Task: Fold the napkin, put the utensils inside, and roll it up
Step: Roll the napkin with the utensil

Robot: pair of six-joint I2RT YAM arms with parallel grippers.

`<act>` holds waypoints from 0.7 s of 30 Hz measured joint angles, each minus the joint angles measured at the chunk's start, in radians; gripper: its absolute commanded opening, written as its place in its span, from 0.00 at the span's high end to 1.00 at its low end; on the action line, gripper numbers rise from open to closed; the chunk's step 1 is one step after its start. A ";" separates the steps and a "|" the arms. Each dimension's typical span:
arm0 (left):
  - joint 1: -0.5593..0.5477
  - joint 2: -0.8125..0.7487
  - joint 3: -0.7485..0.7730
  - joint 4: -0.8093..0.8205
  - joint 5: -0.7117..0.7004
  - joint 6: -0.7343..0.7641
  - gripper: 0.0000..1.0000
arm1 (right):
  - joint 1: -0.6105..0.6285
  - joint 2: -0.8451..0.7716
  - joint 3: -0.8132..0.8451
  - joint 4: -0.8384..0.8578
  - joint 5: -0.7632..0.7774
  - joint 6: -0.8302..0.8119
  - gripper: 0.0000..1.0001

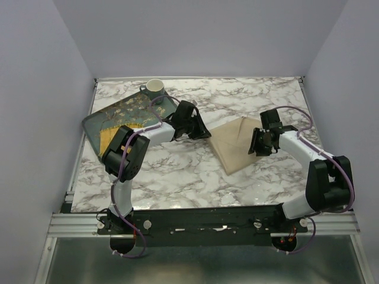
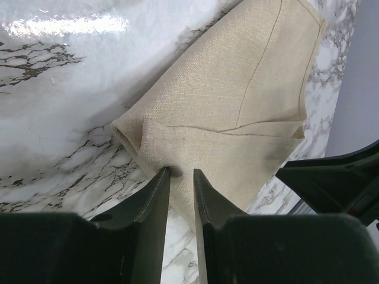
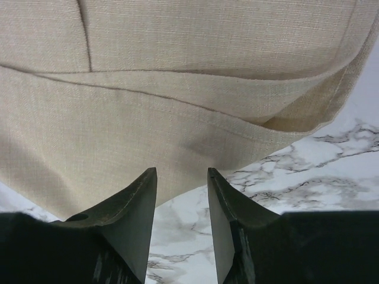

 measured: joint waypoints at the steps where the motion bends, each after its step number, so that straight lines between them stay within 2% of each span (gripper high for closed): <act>1: 0.000 0.002 0.001 -0.002 -0.001 0.004 0.70 | -0.004 0.007 0.002 0.000 0.004 -0.001 0.53; 5: 0.000 0.018 0.019 -0.006 -0.001 0.012 0.70 | -0.010 0.047 0.017 0.000 0.014 -0.004 0.60; 7: 0.000 0.026 0.024 -0.008 -0.002 0.014 0.69 | -0.010 0.067 0.034 -0.001 0.013 -0.019 0.60; 10: 0.000 0.027 0.024 -0.014 -0.007 0.021 0.65 | 0.000 0.076 0.056 0.003 0.001 -0.061 0.55; 12: 0.000 0.027 0.026 -0.023 -0.013 0.029 0.57 | 0.018 0.065 0.068 0.000 0.003 -0.089 0.50; 13: 0.000 0.027 0.033 -0.044 -0.018 0.037 0.45 | 0.030 0.058 0.073 -0.003 0.005 -0.099 0.48; 15: 0.000 0.025 0.045 -0.072 -0.029 0.048 0.38 | 0.080 0.027 0.091 -0.021 0.019 -0.118 0.44; 16: 0.000 0.023 0.049 -0.079 -0.032 0.046 0.30 | 0.109 0.012 0.101 -0.029 0.032 -0.124 0.43; 18: 0.000 -0.011 0.049 -0.116 -0.045 0.061 0.25 | 0.211 -0.023 0.149 -0.064 0.068 -0.132 0.40; 21: 0.006 -0.106 0.048 -0.183 -0.086 0.076 0.24 | 0.354 -0.033 0.211 -0.085 0.132 -0.124 0.38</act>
